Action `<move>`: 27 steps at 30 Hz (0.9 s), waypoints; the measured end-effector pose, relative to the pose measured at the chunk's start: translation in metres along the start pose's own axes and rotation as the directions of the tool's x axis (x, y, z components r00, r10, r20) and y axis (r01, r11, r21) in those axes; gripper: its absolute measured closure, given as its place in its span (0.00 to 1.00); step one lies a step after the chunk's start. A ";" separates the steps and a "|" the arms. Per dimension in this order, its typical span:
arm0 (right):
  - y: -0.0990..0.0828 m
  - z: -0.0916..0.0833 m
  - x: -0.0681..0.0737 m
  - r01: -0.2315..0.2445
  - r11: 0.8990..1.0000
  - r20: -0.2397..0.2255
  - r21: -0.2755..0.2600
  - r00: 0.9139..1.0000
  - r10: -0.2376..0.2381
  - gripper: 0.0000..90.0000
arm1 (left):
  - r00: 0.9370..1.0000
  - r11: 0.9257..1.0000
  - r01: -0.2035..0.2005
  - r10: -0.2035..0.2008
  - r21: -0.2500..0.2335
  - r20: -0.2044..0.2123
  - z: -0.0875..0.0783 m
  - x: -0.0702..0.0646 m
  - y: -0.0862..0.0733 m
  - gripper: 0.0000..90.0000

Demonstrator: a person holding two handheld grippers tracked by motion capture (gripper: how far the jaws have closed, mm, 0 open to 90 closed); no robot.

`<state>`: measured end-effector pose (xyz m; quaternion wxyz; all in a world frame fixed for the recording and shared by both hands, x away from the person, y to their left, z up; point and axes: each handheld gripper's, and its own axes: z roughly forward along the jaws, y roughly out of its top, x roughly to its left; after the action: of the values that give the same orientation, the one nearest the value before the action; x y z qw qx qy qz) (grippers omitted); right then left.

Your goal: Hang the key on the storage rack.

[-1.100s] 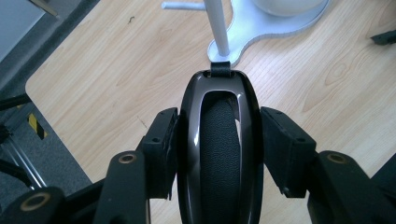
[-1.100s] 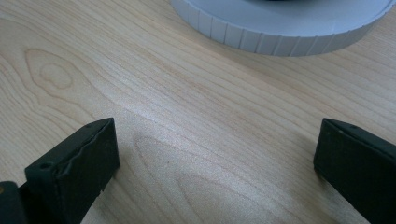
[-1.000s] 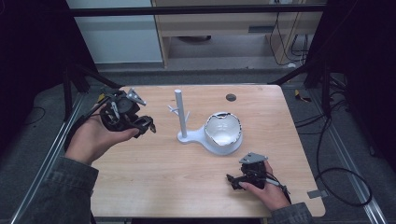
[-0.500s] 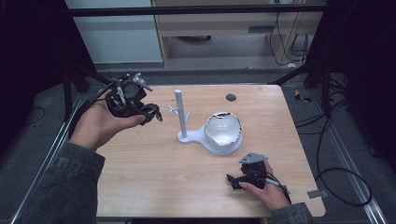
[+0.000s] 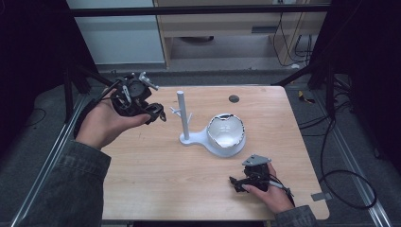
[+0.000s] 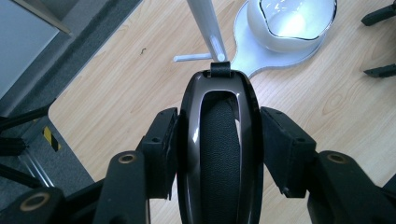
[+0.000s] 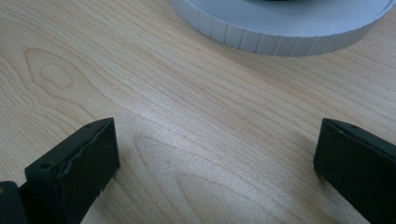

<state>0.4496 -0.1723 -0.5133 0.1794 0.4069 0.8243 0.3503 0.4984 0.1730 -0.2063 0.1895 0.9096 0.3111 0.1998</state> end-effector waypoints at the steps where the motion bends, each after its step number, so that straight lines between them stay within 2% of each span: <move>1: 0.000 0.000 0.000 -0.003 1.000 -0.001 0.002 1.000 0.003 0.01 | 1.000 1.000 -0.002 0.002 0.000 -0.002 0.001 0.000 0.002 0.54; 10: 0.000 0.000 0.000 -0.003 1.000 -0.003 0.002 1.000 0.003 0.01 | 1.000 1.000 -0.004 0.004 0.009 -0.001 0.014 0.004 0.016 0.54; 22: 0.000 0.000 0.000 0.002 1.000 -0.001 -0.001 1.000 -0.002 0.01 | 1.000 1.000 0.002 -0.002 0.021 0.012 0.029 0.007 0.024 0.54; 27: 0.000 0.000 0.000 0.002 1.000 -0.002 0.000 1.000 -0.002 0.00 | 1.000 1.000 0.012 -0.012 0.008 0.016 0.034 0.006 0.026 0.54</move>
<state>0.4497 -0.1725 -0.5133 0.1791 0.4057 0.8249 0.3506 0.5321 0.1505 -0.2214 0.1897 0.9099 0.3160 0.1903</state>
